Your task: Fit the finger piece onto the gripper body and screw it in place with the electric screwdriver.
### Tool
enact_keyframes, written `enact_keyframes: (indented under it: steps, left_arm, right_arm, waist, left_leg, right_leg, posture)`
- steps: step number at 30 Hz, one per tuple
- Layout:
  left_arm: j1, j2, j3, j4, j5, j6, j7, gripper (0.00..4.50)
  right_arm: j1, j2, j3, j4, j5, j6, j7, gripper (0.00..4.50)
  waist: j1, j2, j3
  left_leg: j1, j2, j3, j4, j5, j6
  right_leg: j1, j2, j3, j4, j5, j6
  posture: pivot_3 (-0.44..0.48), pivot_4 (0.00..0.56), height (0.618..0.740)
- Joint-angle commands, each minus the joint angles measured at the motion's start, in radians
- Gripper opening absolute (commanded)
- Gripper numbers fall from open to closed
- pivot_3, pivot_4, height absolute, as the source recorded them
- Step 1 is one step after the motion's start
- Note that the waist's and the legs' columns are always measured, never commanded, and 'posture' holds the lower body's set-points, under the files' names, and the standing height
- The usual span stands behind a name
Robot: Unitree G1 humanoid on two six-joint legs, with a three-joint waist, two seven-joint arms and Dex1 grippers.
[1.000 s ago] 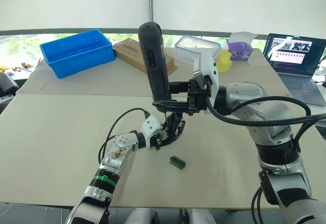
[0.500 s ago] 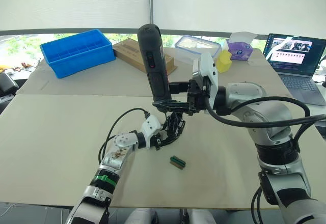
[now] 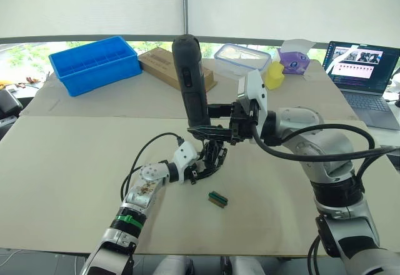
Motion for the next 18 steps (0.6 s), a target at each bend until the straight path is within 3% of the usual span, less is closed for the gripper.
enact_keyframes:
  steps: [1,8,18]
  left_arm:
    - [0.005,-0.005,-0.012,-0.037,-0.011,-0.007,-0.006,2.26]
    - [-0.006,-0.004,-0.013,-0.023,-0.01,-0.016,-0.01,2.26]
    - [-0.019,-0.007,-0.015,-0.007,-0.009,-0.026,-0.013,2.26]
  right_arm:
    - [0.046,0.009,-0.021,-0.01,-0.011,-0.009,-0.038,1.92]
    - [0.115,-0.011,-0.004,0.029,-0.044,-0.031,-0.04,1.92]
    - [0.089,-0.06,0.074,0.119,-0.084,-0.011,0.008,1.92]
  waist:
    - [0.0,0.0,0.0]
    - [-0.001,0.001,-0.001]
    - [-0.002,0.001,-0.003]
  left_leg:
    - [0.0,0.0,0.0,0.0,0.0,0.0]
    - [0.001,0.0,0.0,0.0,0.0,0.0]
    - [0.005,0.0,0.0,-0.001,0.0,0.0]
  right_leg:
    - [0.0,0.0,0.0,0.0,0.0,0.0]
    - [0.001,0.0,0.0,0.0,0.0,0.0]
    - [0.004,0.0,0.001,0.0,0.0,0.0]
  posture:
    - [0.0,0.15,0.74]
    - [0.0,0.15,0.74]
    - [0.0,0.15,0.74]
